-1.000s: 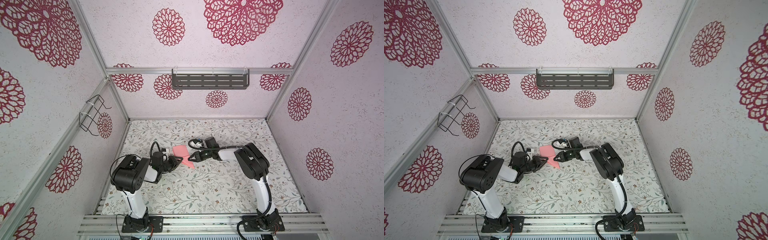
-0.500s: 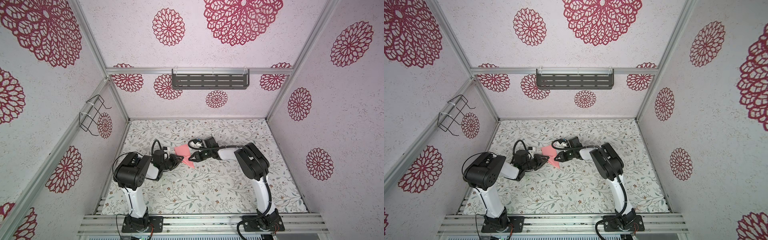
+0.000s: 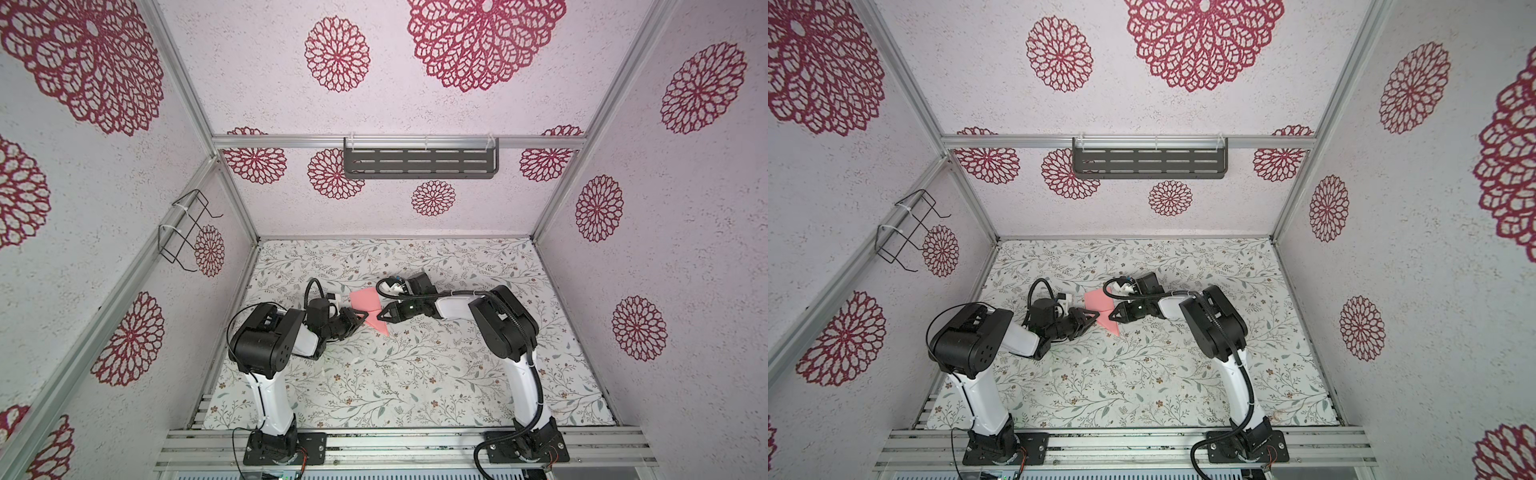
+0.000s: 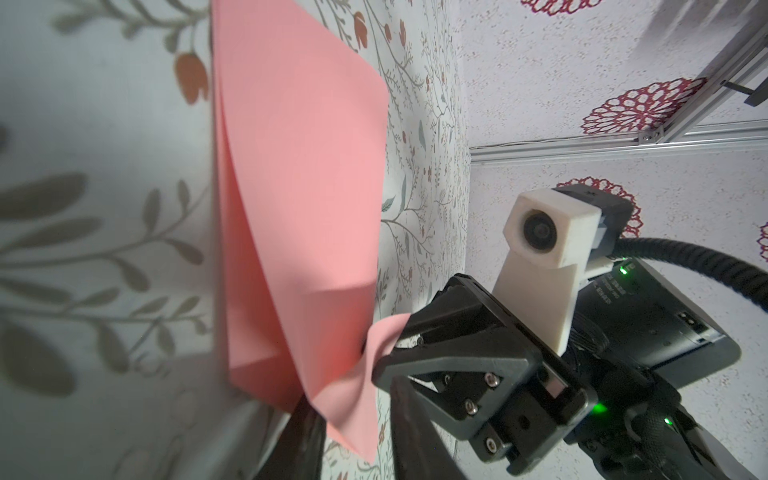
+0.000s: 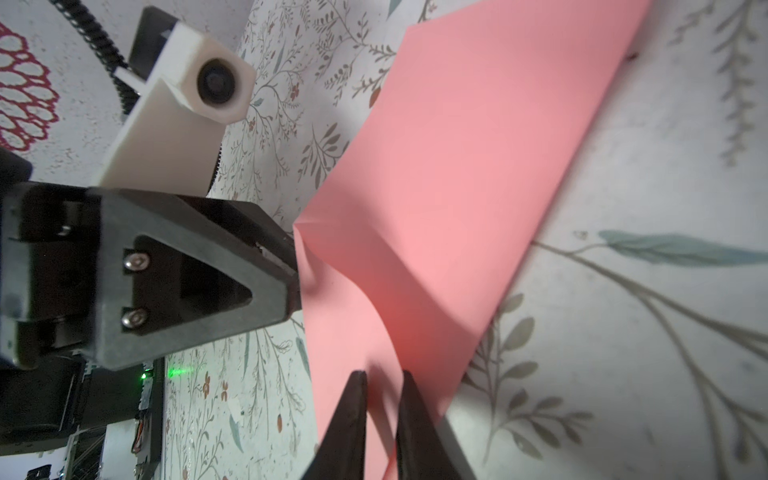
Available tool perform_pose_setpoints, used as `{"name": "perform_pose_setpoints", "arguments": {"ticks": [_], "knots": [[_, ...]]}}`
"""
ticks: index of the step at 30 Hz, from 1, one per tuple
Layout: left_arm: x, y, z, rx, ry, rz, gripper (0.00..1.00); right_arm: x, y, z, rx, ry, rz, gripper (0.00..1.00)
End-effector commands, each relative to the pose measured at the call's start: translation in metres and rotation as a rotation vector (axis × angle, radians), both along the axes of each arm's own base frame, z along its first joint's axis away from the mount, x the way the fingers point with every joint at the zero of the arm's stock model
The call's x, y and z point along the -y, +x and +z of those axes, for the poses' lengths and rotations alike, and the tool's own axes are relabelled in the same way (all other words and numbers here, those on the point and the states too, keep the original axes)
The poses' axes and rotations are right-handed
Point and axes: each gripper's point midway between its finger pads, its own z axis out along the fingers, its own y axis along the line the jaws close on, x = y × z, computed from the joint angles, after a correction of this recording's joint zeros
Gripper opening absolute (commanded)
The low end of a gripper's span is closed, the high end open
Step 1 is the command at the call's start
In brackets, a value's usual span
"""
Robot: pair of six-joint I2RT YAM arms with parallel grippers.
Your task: Fold a paper plane with a square sheet of paper (pick it up from the middle)
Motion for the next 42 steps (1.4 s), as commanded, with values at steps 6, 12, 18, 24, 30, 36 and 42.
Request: {"name": "perform_pose_setpoints", "arguments": {"ticks": [6, 12, 18, 24, 30, 36, 42], "knots": [[-0.006, 0.01, -0.003, 0.006, 0.008, 0.031, 0.27, 0.01, 0.005, -0.014, 0.006, -0.076, -0.037, 0.15], [-0.009, 0.018, 0.003, 0.029, 0.004, 0.048, 0.27, 0.01, 0.004, -0.014, 0.011, -0.077, -0.029, 0.15], [-0.011, 0.021, -0.01, 0.008, 0.013, 0.05, 0.23, 0.01, 0.004, -0.014, 0.014, -0.077, -0.026, 0.15], [-0.014, 0.021, -0.011, 0.009, 0.022, 0.051, 0.21, 0.01, 0.005, -0.009, 0.025, -0.073, -0.024, 0.15], [-0.017, 0.025, -0.009, 0.021, 0.026, 0.06, 0.18, 0.011, 0.006, -0.006, 0.034, -0.075, -0.025, 0.17], [-0.019, 0.024, -0.007, 0.023, 0.04, 0.067, 0.1, 0.013, 0.012, 0.019, 0.089, -0.069, -0.053, 0.24], [-0.022, 0.022, 0.018, 0.04, 0.067, 0.094, 0.08, 0.037, 0.019, 0.064, 0.228, -0.077, -0.197, 0.46]]}}
